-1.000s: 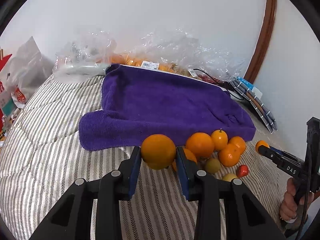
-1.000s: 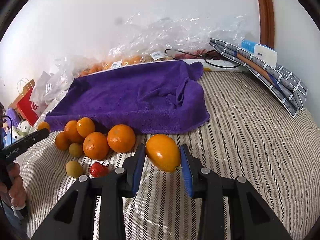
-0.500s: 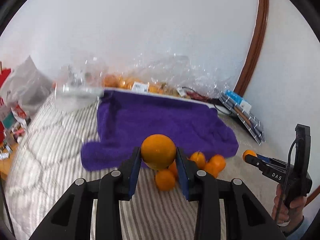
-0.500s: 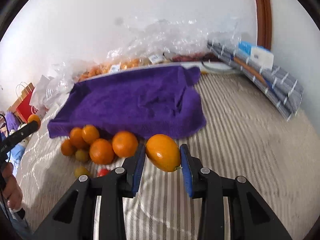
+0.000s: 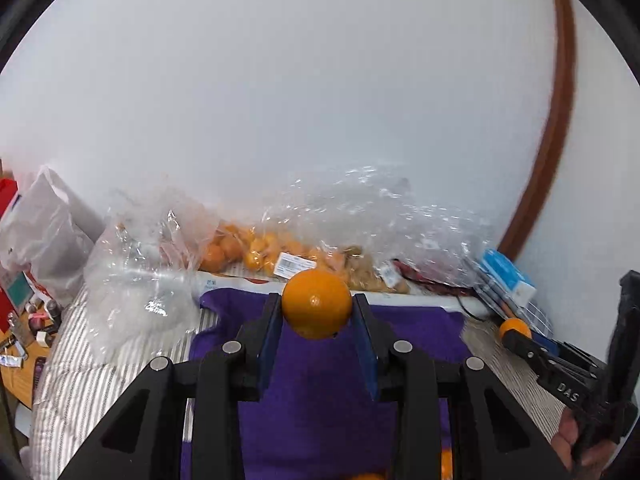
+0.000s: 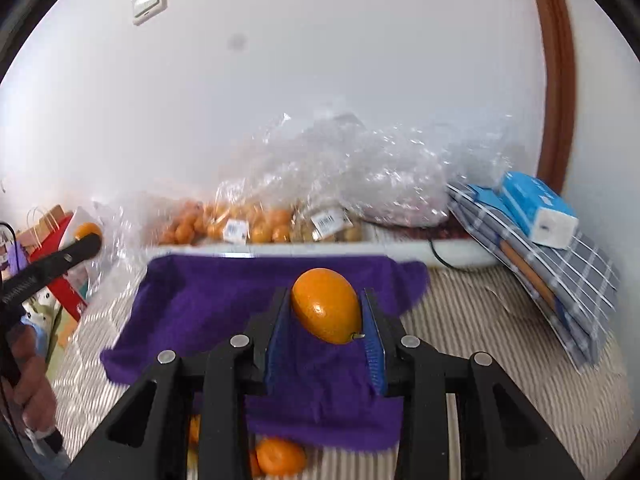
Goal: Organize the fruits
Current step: 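Lift and carry both held fruits over the purple towel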
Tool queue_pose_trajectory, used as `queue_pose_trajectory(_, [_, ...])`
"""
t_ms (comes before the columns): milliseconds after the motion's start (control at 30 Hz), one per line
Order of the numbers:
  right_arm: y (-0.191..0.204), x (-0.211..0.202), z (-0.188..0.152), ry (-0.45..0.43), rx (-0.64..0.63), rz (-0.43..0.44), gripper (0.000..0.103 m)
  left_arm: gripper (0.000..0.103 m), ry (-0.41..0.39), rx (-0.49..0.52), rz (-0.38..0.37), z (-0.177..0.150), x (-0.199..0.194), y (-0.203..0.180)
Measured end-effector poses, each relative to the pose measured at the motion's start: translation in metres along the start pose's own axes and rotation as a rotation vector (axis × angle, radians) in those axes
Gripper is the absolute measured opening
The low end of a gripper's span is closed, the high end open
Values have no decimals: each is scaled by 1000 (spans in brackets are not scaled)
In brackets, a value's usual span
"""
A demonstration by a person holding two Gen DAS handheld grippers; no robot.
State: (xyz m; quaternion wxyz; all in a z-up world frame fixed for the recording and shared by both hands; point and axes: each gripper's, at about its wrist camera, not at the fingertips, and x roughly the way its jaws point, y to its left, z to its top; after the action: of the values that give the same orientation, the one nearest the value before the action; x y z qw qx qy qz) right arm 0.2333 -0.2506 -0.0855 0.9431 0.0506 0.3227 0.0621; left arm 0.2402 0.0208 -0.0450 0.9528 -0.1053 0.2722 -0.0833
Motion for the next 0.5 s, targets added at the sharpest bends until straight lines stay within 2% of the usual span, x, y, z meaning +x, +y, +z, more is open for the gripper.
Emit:
queue_pose_trajectory(200, [-6, 45, -1, 22, 24, -16, 35, 33, 62, -18, 37, -21, 41, 12])
queue_pose_trajectory(500, [-19, 79, -21, 106, 14, -24, 35, 33, 132, -16, 60, -39, 67, 23])
